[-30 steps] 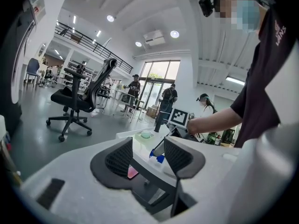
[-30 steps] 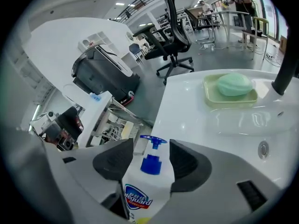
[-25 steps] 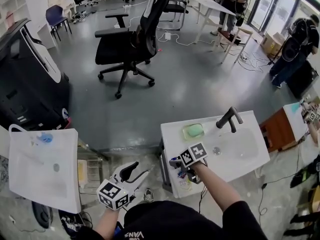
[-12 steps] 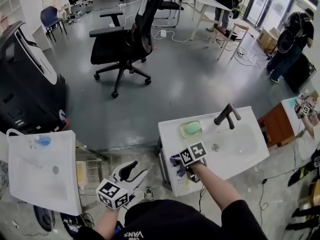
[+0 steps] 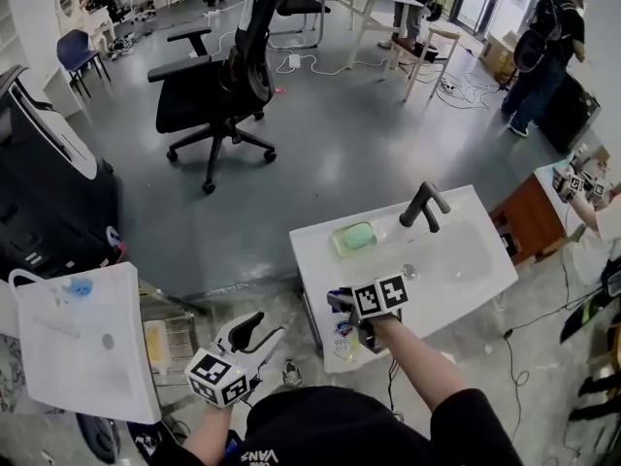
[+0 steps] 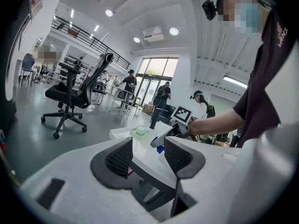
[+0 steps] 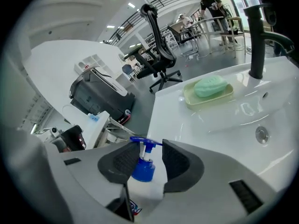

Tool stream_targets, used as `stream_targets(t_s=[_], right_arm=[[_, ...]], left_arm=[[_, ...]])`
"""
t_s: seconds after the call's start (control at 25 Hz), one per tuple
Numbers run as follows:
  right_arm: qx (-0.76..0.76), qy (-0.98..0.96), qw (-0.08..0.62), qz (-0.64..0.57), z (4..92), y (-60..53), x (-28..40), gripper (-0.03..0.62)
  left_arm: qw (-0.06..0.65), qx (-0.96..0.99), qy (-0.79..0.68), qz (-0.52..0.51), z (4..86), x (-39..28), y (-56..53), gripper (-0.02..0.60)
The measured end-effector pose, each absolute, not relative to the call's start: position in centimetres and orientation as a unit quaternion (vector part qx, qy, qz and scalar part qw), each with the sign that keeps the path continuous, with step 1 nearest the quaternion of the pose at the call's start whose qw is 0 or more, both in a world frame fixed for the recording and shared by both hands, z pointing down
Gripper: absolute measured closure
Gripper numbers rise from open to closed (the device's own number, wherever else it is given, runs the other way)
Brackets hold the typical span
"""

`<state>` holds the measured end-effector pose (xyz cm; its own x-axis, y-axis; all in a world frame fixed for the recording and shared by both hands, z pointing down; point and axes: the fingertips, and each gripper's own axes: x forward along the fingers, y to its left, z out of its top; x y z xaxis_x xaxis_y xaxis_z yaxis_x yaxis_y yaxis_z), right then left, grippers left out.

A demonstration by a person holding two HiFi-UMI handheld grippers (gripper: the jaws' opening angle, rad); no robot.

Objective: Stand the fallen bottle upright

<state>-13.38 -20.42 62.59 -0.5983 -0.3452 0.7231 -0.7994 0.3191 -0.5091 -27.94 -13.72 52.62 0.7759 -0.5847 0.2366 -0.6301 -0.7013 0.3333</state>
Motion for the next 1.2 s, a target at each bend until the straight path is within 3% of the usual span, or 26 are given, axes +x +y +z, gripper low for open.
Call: stream_targets(t_s=[0.52,1.2], right_arm=[[0.418,-0.813,0.148,0.376,56.6,-18.2,-8.6,0.444],[0.461,-0.842,0.117,0.255,51.6,-11.0,2.1,0.454]], left_arm=[[0.189,0.930,-0.307,0.074,51.8,-22.4,-11.1,0.376],[0.176,0.937,-0.290,0.089,50.4,-11.2,-4.1,0.376]])
